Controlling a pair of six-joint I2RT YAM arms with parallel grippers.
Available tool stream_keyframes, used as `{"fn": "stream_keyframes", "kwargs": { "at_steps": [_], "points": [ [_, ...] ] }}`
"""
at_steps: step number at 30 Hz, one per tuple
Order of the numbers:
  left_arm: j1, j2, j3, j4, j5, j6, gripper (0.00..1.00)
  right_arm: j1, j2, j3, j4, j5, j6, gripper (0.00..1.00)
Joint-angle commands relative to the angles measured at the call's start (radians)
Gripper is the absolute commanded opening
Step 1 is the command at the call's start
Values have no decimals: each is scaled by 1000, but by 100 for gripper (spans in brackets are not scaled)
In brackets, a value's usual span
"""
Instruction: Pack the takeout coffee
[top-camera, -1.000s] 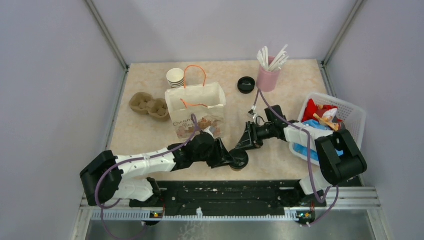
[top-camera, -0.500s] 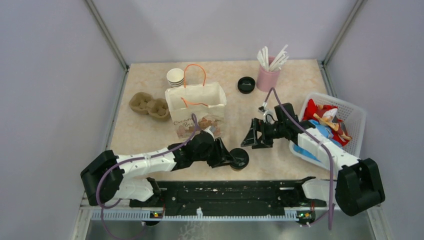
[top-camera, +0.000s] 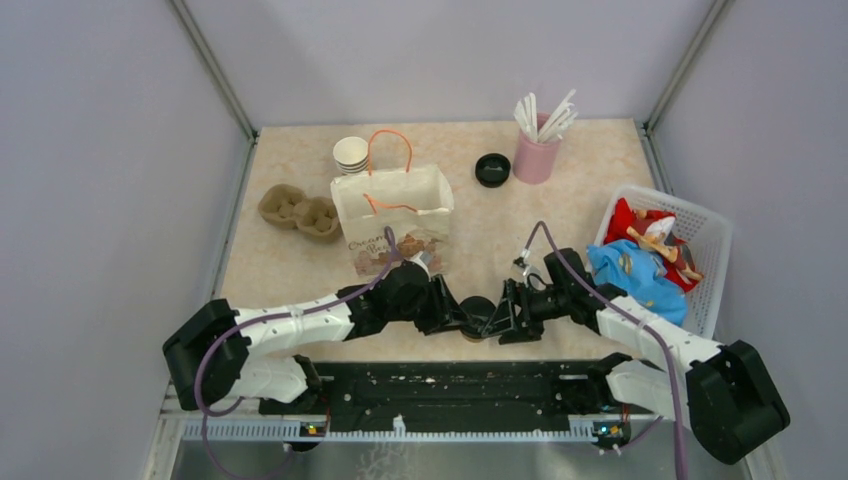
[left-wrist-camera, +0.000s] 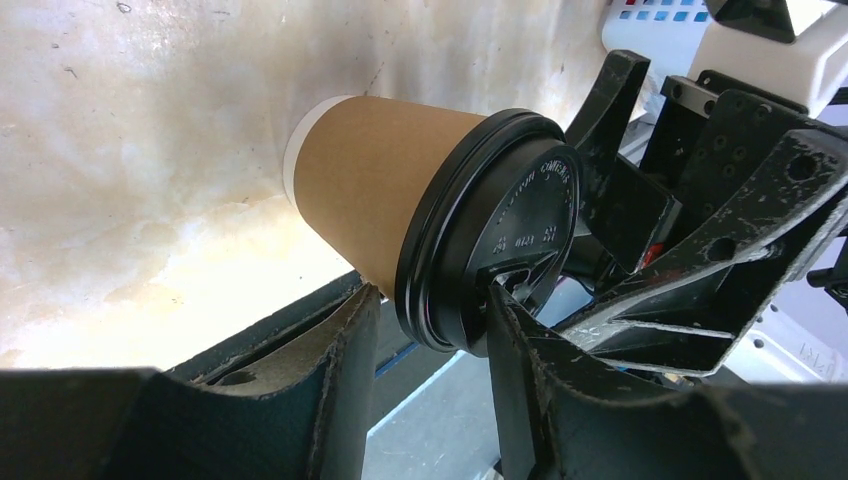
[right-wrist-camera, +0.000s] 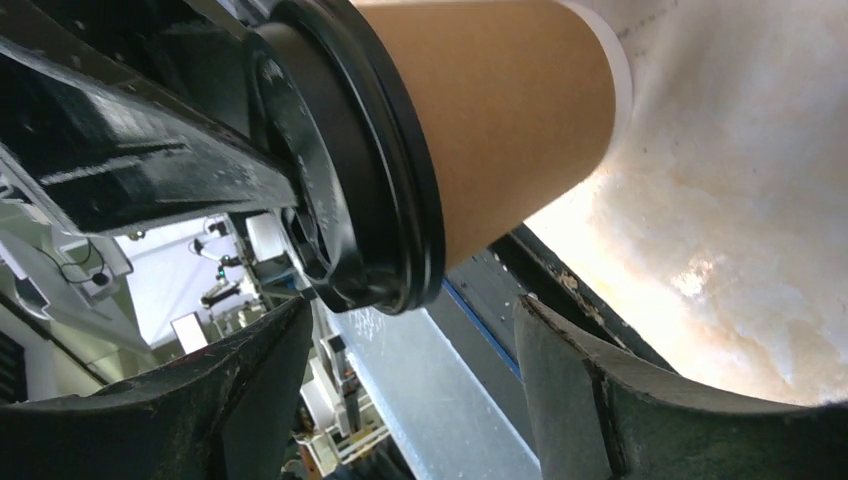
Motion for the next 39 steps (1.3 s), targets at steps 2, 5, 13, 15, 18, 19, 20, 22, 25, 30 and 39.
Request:
{"fn": "stream_keyframes", "kwargs": {
  "at_steps": [2,5,13,15,18,19,20,22,25,30,39],
  "points": [
    [4,44,-4,-92,-19,44,49,3,15,10,158,-6,56,73],
    [5,44,-5,-93,-20,47,49,4,16,7,158,16,58,72],
    [15,33,-31,-95,-23,36,48,4,58,-141,207,120,37,60],
    [18,32,-40,-94,-23,32,48,4,62,-168,223,170,43,60],
    [19,32,-49,-88,-22,30,48,4,53,-162,208,253,32,60],
    [19,33,-49,-87,-21,31,48,4,47,-147,190,272,22,60],
    [20,34,-47,-87,-20,32,48,4,37,-127,170,278,16,60],
    [20,32,-39,-89,-18,41,47,3,14,-77,118,245,6,61],
    [20,25,-10,-101,-25,70,48,3,-43,25,20,205,-7,67],
    [21,35,27,-105,-26,96,49,-43,-71,1,128,61,42,71],
    [24,46,14,-93,-11,91,49,-40,-9,-67,174,-7,-27,64]
  ]
}}
